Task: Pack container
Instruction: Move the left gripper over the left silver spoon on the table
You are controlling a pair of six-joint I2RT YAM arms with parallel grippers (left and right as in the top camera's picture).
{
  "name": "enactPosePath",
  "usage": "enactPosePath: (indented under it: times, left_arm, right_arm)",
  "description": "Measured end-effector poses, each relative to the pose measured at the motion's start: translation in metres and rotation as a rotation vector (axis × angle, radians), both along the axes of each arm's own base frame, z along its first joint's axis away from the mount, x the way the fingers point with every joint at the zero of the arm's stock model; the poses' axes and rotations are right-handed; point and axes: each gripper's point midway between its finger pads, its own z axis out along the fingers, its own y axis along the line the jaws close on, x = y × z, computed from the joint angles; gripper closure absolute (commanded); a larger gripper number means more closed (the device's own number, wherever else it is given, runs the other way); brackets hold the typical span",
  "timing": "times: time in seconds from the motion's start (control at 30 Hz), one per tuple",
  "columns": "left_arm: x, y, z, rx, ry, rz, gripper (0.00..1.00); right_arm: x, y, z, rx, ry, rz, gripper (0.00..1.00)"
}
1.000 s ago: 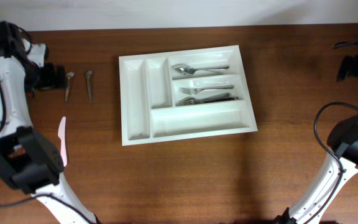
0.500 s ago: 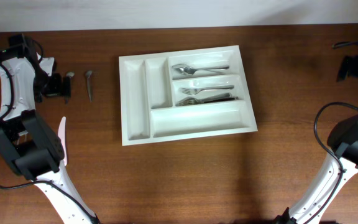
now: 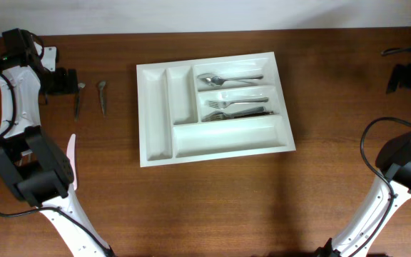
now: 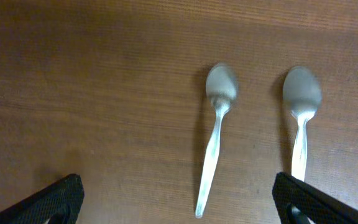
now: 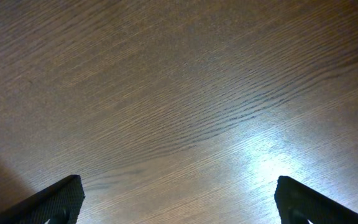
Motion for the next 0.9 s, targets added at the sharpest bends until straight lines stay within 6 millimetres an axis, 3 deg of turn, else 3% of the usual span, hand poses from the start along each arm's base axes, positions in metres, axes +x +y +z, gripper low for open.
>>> enactPosePath:
  times: [0.13, 0.33, 0.53, 0.9]
  left_arm:
    - [0.006, -0.003, -0.002, 0.002, -0.013, -0.012, 0.01]
    - [0.012, -0.024, -0.028, 0.034, 0.042, -0.049, 0.01]
    - [0.024, -0.04, -0.029, 0.092, 0.032, -0.08, 0.01]
    - [0.006, -0.005, -0.034, 0.068, 0.066, -0.012, 0.01]
  right_arm:
    - [0.0, 0.0, 0.0, 0.0, 0.0, 0.0, 0.02]
    - [0.0, 0.0, 0.0, 0.0, 0.0, 0.0, 0.01]
    - [0.0, 0.0, 0.0, 0.0, 0.0, 0.0, 0.01]
    - [0.0, 0.0, 0.0, 0.0, 0.0, 0.0, 0.01]
